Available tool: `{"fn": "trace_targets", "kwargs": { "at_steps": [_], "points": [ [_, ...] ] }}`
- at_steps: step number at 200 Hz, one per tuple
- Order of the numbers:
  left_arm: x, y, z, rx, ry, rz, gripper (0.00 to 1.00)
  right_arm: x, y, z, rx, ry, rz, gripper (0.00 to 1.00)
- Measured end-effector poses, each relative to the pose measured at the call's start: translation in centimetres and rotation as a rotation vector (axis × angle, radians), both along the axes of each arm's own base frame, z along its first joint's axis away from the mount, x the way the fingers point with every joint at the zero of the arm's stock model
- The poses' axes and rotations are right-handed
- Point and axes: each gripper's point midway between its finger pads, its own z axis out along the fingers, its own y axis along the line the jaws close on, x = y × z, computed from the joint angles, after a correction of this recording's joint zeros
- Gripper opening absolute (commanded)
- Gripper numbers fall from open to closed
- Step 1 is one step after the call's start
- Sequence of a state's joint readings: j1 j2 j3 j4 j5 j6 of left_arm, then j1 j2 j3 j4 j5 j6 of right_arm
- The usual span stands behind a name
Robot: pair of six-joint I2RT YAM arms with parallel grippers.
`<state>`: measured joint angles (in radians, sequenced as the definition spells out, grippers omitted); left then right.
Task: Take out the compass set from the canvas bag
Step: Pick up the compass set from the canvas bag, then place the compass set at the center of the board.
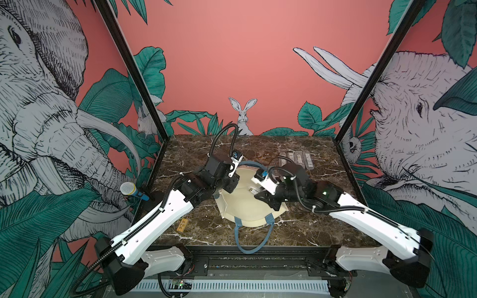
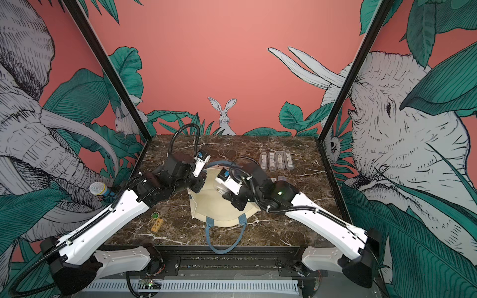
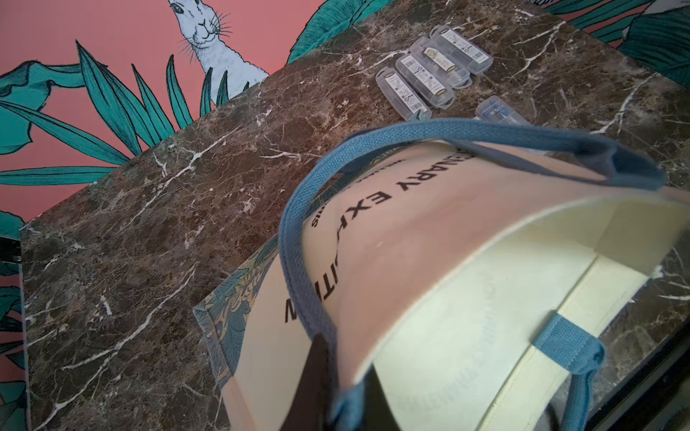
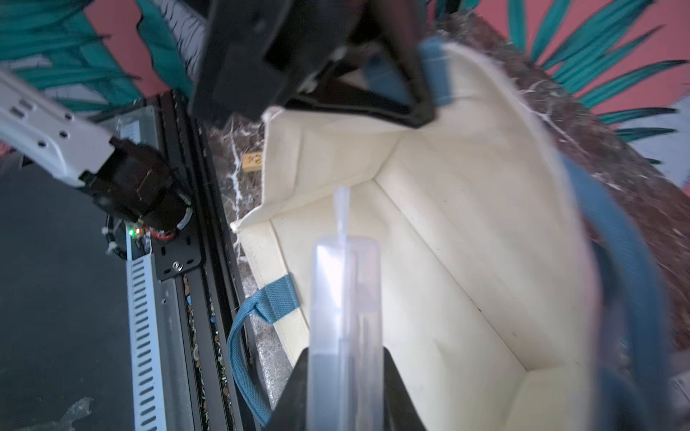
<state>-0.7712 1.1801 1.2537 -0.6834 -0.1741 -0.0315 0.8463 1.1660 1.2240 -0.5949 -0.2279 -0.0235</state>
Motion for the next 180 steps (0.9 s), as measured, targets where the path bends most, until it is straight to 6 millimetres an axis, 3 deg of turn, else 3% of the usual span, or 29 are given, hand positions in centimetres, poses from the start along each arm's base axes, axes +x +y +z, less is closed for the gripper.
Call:
{"fn": "trace_targets", "kwargs": {
  "at_steps": [17, 32, 61, 83, 120, 153, 180],
  "points": [
    [0.0, -0.1, 0.1, -0.005, -0.001, 0.001, 0.0, 3.6, -4.9, 0.6, 0.009, 0.008, -0.228, 0.0],
    [0.1, 0.0, 0.1, -0.008, -0.002, 0.002, 0.0, 6.9, -9.9, -0.9, -0.013, 0.047, -0.45, 0.0],
    [0.1, 0.0, -0.1, -0.012, 0.0, 0.001, 0.0, 11.1, -19.2, -7.2, -0.137, 0.185, -0.826, 0.0],
    [0.0, -0.1, -0.2, -0.019, 0.006, -0.006, 0.0, 12.6, -24.1, -12.5, -0.27, 0.281, -0.988, 0.01],
    [-0.2, -0.3, -0.3, -0.032, 0.013, -0.02, 0.0, 13.2, -28.5, -20.4, -0.412, 0.422, -1.079, 0.04],
    [-0.3, -0.5, -0.3, -0.043, 0.018, -0.033, 0.0, 14.5, -30.0, -24.2, -0.451, 0.477, -1.081, 0.07],
    [-0.4, -0.7, -0.4, -0.048, 0.024, -0.039, 0.0, 16.0, -30.4, -25.6, -0.461, 0.487, -1.076, 0.09]
  ]
}}
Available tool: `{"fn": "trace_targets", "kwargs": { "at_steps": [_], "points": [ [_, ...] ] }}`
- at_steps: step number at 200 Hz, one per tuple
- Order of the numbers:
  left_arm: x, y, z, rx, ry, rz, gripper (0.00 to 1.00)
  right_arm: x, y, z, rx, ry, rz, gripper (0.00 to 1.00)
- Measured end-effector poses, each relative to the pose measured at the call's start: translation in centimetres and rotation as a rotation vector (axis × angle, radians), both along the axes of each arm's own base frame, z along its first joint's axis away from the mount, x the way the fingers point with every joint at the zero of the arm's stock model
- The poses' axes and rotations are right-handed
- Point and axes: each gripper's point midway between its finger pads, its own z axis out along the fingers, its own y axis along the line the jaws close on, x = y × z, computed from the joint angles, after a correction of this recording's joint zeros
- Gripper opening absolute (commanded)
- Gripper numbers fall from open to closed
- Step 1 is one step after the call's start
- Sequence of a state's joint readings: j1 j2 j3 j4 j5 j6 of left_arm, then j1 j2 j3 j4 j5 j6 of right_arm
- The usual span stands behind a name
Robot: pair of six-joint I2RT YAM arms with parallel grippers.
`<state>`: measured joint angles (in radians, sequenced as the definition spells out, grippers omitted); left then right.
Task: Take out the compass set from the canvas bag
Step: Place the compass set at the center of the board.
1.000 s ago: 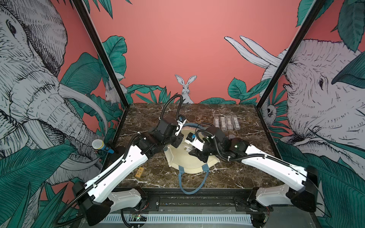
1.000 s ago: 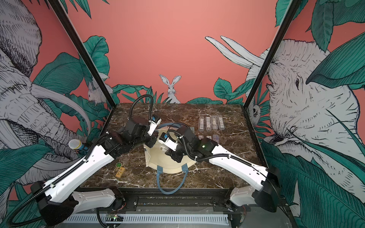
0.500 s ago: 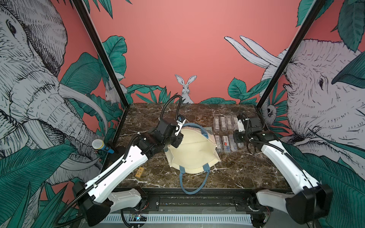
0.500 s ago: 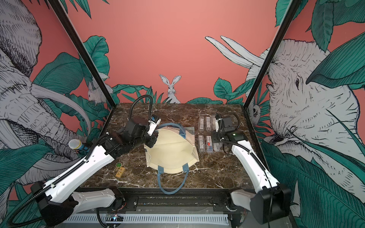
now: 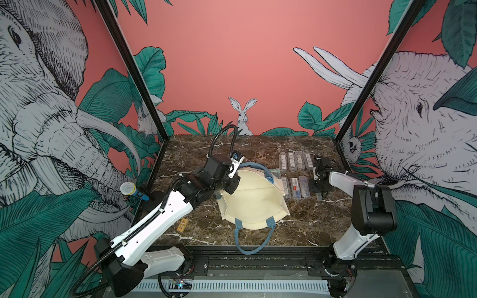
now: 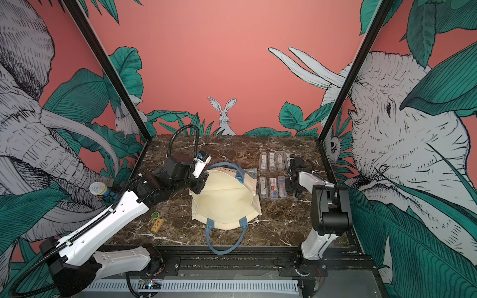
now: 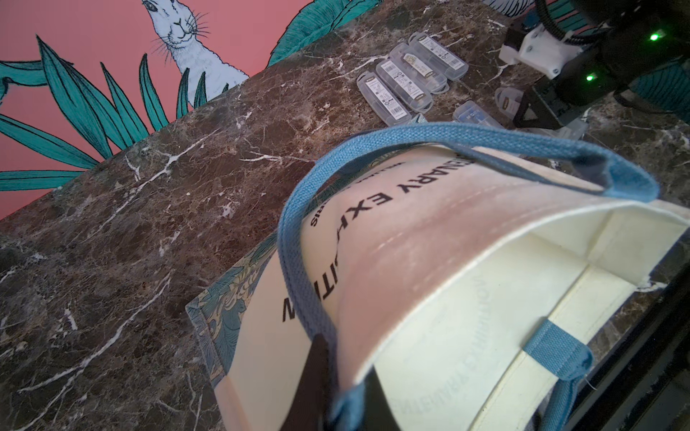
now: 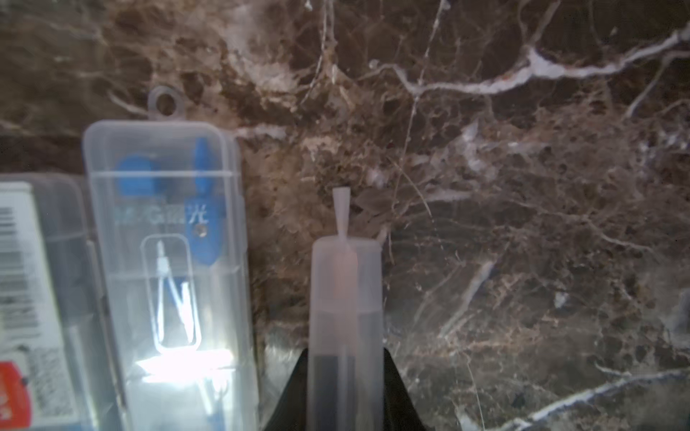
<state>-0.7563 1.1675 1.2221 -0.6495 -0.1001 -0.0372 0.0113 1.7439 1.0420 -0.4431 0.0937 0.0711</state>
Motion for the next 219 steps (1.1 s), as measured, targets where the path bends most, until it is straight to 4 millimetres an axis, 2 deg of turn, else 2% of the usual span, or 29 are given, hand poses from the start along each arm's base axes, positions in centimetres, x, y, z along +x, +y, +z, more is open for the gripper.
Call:
{"fn": "trace_targets", "kwargs": {
  "at_steps": [43, 68, 91, 130, 179, 219],
  "points": [
    [0.0, -0.1, 0.1, -0.007, 0.0, -0.004, 0.0, 2.3, -0.4, 0.6, -0.007, -0.058, 0.006, 0.14],
    [0.0, -0.2, 0.1, -0.01, 0.003, -0.004, 0.0, 3.0, -0.7, 0.5, -0.01, -0.067, 0.005, 0.23],
    [0.0, -0.2, 0.0, -0.01, 0.006, -0.004, 0.0, 3.2, -0.9, 0.2, -0.013, -0.063, 0.003, 0.31],
    [0.1, -0.3, -0.3, -0.008, 0.013, -0.004, 0.0, 3.3, -0.8, 0.1, -0.007, -0.065, 0.007, 0.38],
    [0.1, -0.4, -0.3, -0.011, 0.015, -0.003, 0.0, 3.4, -0.5, 0.5, 0.013, -0.078, 0.006, 0.41],
    [0.1, -0.4, -0.3, -0.013, 0.016, -0.001, 0.0, 3.7, -0.4, 2.1, 0.017, -0.118, 0.0, 0.41]
  ]
}}
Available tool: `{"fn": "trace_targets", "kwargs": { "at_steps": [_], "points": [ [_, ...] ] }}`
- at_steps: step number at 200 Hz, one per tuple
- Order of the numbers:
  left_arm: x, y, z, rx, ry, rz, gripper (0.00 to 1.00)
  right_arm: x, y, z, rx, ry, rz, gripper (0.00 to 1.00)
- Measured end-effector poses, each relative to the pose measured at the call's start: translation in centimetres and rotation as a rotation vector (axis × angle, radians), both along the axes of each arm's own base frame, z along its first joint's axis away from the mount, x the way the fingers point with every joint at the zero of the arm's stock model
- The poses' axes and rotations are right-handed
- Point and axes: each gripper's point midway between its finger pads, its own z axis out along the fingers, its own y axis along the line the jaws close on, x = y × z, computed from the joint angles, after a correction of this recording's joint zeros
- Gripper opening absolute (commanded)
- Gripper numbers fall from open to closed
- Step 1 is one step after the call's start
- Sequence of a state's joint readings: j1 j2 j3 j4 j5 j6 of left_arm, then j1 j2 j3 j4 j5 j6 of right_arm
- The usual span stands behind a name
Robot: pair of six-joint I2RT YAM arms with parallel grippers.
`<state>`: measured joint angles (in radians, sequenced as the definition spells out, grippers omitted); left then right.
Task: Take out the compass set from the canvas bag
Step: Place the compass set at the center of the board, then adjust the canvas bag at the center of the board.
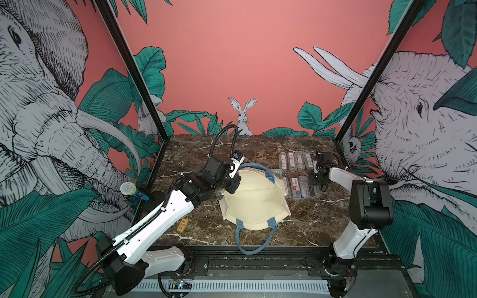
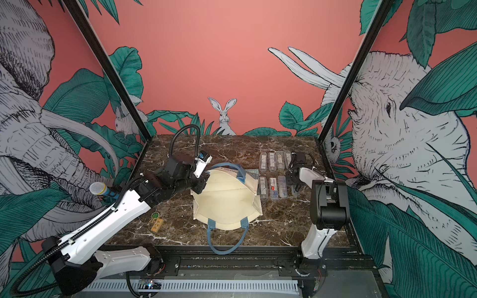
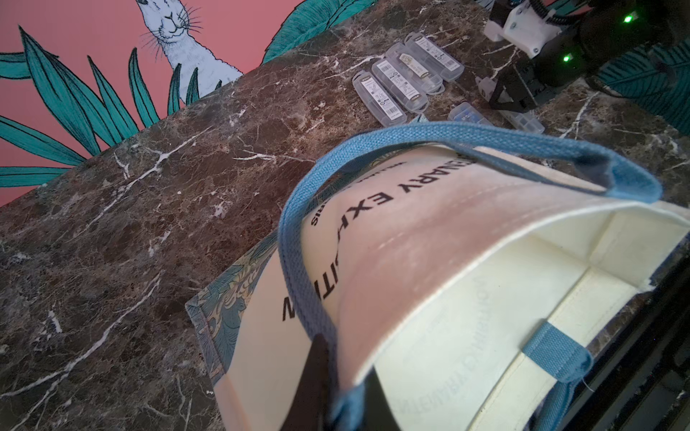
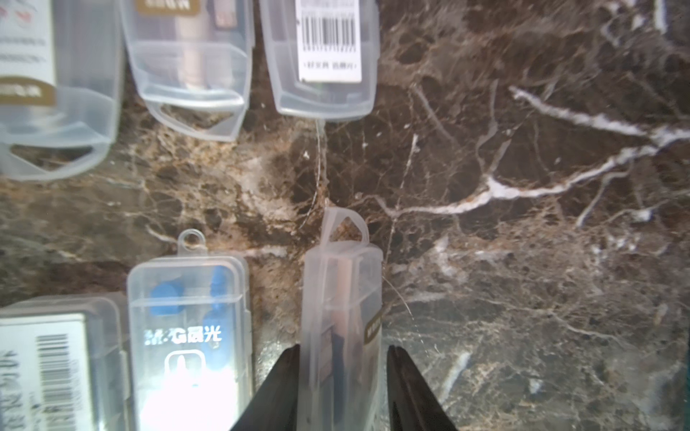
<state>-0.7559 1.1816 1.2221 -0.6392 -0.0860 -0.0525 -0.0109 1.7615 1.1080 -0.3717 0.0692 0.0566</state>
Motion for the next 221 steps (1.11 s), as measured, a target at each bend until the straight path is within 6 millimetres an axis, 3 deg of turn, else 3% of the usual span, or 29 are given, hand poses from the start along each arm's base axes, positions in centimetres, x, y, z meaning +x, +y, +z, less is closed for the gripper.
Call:
{"fn": "trace_targets", "kwargs": {
  "at_steps": [39, 71, 86, 103, 131, 148, 170, 195, 221],
  "points": [
    [0.2, 0.2, -0.3, -0.016, 0.019, 0.015, 0.0, -0.3, 0.0, 2.9, 0.007, -0.053, -0.011, 0.42],
    [1.0, 1.2, -1.3, -0.072, 0.082, 0.078, 0.0, -2.0, 1.4, 8.7, 0.031, -0.167, -0.008, 0.42],
    [1.3, 1.4, -1.3, -0.104, 0.106, 0.111, 0.0, -4.0, 3.4, 11.7, 0.078, -0.234, 0.011, 0.39],
    [1.7, 1.5, -1.5, -0.136, 0.139, 0.149, 0.0, -7.8, 6.9, 14.8, 0.191, -0.307, 0.047, 0.33],
    [2.4, 1.4, -1.7, -0.182, 0.188, 0.212, 0.0, -14.1, 11.2, 17.8, 0.471, -0.388, 0.043, 0.31],
    [2.6, 1.4, -1.8, -0.208, 0.21, 0.246, 0.0, -17.0, 12.7, 18.2, 0.653, -0.401, -0.007, 0.34],
    [2.8, 1.4, -1.8, -0.24, 0.233, 0.282, 0.0, -19.4, 14.3, 17.4, 0.849, -0.392, -0.072, 0.38],
    [2.9, 1.4, -1.7, -0.282, 0.262, 0.328, 0.0, -20.3, 16.6, 14.6, 0.971, -0.334, -0.093, 0.43],
    [3.0, 1.5, -1.8, -0.322, 0.291, 0.378, 0.0, -20.2, 19.9, 12.0, 0.989, -0.233, -0.049, 0.46]
  ]
}}
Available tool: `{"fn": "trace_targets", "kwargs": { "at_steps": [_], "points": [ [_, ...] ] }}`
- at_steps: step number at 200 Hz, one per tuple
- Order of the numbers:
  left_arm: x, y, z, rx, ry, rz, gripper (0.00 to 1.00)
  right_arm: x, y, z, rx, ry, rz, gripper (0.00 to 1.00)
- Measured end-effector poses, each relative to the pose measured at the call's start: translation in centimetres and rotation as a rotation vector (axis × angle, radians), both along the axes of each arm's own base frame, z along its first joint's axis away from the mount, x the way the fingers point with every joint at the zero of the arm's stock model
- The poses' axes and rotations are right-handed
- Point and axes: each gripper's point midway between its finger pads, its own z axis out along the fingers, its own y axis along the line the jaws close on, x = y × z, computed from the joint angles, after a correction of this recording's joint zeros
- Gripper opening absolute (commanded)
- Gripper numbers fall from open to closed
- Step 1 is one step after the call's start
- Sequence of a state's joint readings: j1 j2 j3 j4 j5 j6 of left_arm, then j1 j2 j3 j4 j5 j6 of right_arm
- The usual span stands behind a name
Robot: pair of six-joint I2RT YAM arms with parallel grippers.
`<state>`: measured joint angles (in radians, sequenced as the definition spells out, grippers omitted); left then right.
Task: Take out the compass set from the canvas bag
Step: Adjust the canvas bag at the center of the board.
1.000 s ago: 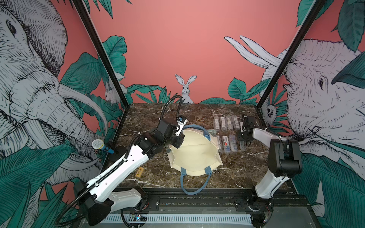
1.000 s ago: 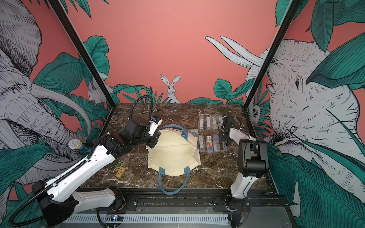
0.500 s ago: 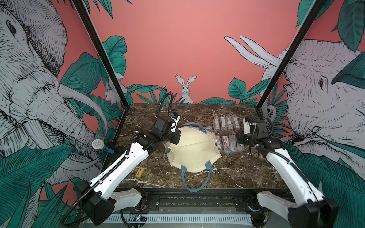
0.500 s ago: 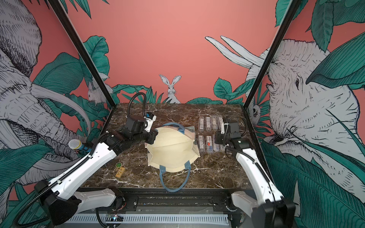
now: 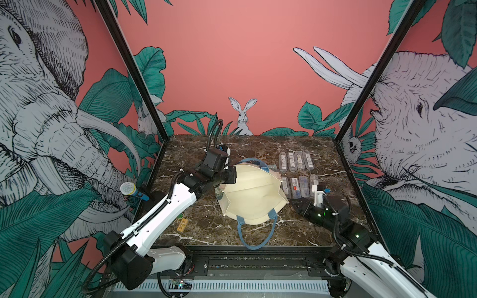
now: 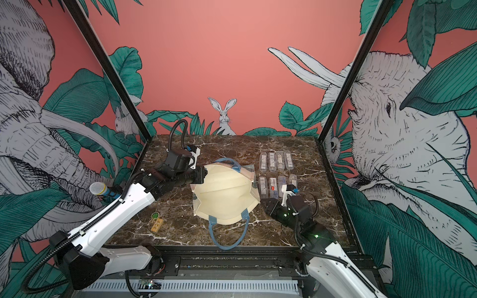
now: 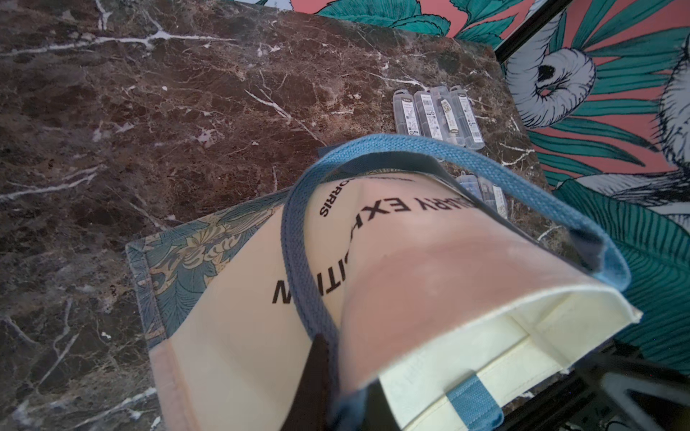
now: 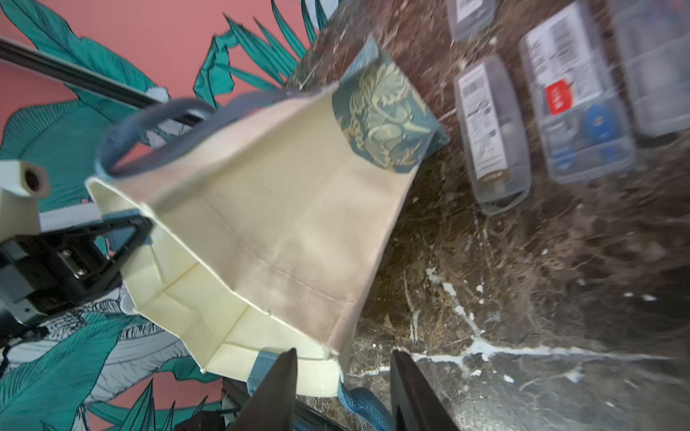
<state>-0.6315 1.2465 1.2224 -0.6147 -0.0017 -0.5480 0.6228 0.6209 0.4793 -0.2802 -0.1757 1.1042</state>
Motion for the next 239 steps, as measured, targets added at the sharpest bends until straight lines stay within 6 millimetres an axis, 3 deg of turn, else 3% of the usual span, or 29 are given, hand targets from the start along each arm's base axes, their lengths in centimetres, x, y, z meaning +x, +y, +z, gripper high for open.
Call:
{"fn": "trace_targets", "kwargs": {
  "at_steps": [21, 41, 50, 64, 83, 107, 134, 165, 207, 221, 239],
  "points": [
    [0.1, 0.1, 0.0, -0.021, 0.015, 0.033, 0.0, 0.5, 2.4, -1.5, -0.033, 0.034, 0.064, 0.49],
    [0.2, 0.4, 0.0, -0.033, 0.026, 0.058, 0.0, 0.8, 3.4, -2.9, -0.079, 0.054, 0.094, 0.47],
    [0.3, 0.5, 0.0, -0.036, 0.029, 0.069, 0.0, 1.0, 3.5, -3.3, -0.095, 0.053, 0.095, 0.4],
    [0.4, 0.6, 0.0, -0.042, 0.033, 0.079, 0.0, 1.5, 3.7, -3.6, -0.116, 0.039, 0.091, 0.18],
    [0.4, 0.6, 0.0, -0.046, 0.036, 0.081, 0.0, 2.3, 3.9, -4.0, -0.15, 0.03, 0.087, 0.0],
    [0.0, 0.5, -0.2, -0.029, 0.039, 0.05, 0.51, 3.7, 4.5, -2.3, -0.184, 0.005, 0.085, 0.0],
    [-1.3, 1.2, -0.8, 0.073, 0.066, -0.025, 0.75, 5.8, 5.8, 0.4, -0.2, -0.017, 0.112, 0.0],
    [-1.9, 2.6, 1.4, 0.22, 0.017, -0.116, 0.88, 8.5, 6.4, 1.1, -0.22, 0.034, 0.173, 0.0],
    [0.8, 2.7, 6.5, 0.383, -0.179, -0.222, 0.96, 10.3, 6.4, 2.9, -0.257, 0.061, 0.282, 0.0],
    [2.1, 1.9, 6.9, 0.431, -0.229, -0.277, 0.97, 10.7, 6.4, 3.9, -0.257, 0.052, 0.308, 0.0],
    [4.0, 0.5, 5.9, 0.499, -0.272, -0.358, 0.98, 10.9, 6.3, 4.8, -0.261, 0.042, 0.336, 0.0]
  ]
}}
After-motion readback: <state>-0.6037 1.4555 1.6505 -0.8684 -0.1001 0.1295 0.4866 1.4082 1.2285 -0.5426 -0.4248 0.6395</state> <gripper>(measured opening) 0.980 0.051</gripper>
